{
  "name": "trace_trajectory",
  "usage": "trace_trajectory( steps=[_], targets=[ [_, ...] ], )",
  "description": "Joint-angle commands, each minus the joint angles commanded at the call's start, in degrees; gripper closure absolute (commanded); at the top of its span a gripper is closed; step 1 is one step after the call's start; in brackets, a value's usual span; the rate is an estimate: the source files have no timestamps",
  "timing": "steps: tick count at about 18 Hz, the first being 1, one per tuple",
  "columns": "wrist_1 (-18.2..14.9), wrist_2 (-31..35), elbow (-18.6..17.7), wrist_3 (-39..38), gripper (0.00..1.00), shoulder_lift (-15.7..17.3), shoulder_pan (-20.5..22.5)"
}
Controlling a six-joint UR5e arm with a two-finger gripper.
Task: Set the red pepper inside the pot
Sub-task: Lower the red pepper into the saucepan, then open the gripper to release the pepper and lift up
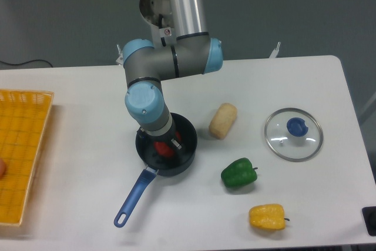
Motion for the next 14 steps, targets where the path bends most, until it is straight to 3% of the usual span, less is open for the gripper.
trace_trajectory(
  steps=[14],
  targets=[
    [0.0, 0.0, 0.0, 0.17, 0.17, 0.88, -0.09]
  ],
)
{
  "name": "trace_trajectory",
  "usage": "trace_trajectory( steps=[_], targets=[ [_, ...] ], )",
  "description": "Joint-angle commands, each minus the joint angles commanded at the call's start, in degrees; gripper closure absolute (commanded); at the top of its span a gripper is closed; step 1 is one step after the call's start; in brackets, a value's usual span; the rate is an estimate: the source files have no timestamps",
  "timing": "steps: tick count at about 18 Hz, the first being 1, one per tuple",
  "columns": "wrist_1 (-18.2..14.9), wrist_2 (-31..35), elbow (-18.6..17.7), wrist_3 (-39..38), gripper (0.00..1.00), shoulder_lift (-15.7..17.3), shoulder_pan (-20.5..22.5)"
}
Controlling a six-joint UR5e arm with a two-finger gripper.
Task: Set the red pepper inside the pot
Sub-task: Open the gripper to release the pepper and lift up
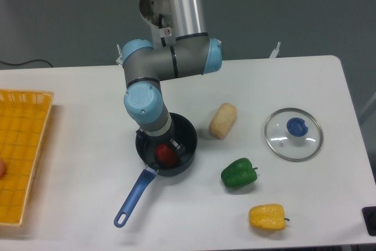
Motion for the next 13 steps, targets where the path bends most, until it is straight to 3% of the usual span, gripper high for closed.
trace_trajectory(
  steps=[9, 13],
  targets=[
    [-0.88, -0.44, 0.97, 0.53, 0.17, 4.57, 1.67],
    [-0.88, -0.53, 1.23, 0.53, 0.15, 5.1, 2.11]
  ],
)
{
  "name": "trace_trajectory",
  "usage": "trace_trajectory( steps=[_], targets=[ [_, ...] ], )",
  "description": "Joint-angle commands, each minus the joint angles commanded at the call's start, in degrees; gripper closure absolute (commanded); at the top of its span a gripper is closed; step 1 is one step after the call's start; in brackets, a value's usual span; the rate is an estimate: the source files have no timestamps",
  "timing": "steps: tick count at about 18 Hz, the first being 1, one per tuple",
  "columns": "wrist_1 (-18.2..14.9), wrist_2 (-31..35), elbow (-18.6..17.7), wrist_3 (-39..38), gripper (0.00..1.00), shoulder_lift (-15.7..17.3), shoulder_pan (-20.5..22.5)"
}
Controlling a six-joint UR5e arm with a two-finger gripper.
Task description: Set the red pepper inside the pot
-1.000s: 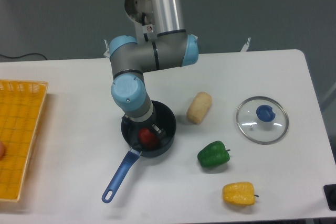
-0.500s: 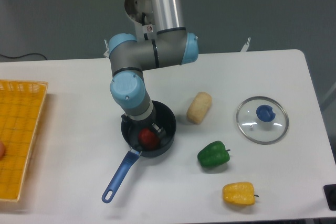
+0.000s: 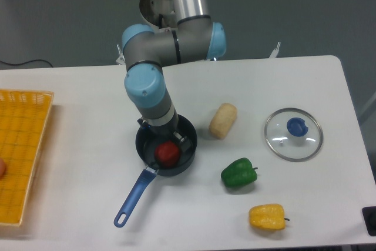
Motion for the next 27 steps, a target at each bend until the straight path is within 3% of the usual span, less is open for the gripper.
trace_trajectory(
  steps=[6, 18, 23, 27],
  targets=[
    [-0.26, -0.09, 2.81, 0.18, 0.01, 1.49, 2.72],
    [-0.88, -1.32, 4.04, 15.55, 0.0, 2.37, 13.88],
    [-0.97, -1.41, 6.59, 17.13, 0.0, -0.95, 15.55],
    [-3.16, -1.41, 7.12, 28.54, 0.0, -2.63, 18.1]
  ],
)
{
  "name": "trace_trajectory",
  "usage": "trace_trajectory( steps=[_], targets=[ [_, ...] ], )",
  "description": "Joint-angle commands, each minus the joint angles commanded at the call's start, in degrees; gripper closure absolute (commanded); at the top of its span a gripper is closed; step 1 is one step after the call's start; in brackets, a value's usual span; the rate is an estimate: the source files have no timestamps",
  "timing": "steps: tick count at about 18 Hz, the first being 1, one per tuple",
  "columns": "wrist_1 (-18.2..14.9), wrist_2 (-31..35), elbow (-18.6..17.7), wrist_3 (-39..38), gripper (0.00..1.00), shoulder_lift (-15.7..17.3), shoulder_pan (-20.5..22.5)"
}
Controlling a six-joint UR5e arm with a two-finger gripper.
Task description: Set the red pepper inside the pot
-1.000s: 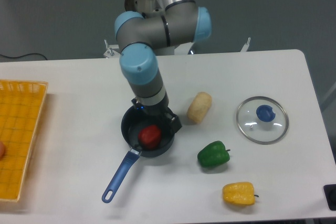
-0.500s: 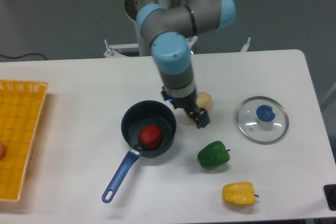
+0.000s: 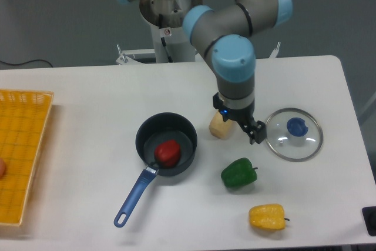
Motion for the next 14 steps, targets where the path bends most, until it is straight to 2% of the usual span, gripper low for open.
trace_trajectory(
  steps=[4, 8, 14],
  targets=[
    [-0.8, -2.71, 0.53, 6.95, 0.0, -2.9, 2.03],
    [-0.8, -8.08, 1.32, 13.37, 0.0, -3.61, 3.96],
    [-0.71, -7.83, 2.37, 14.0, 0.0, -3.7, 5.19]
  ],
)
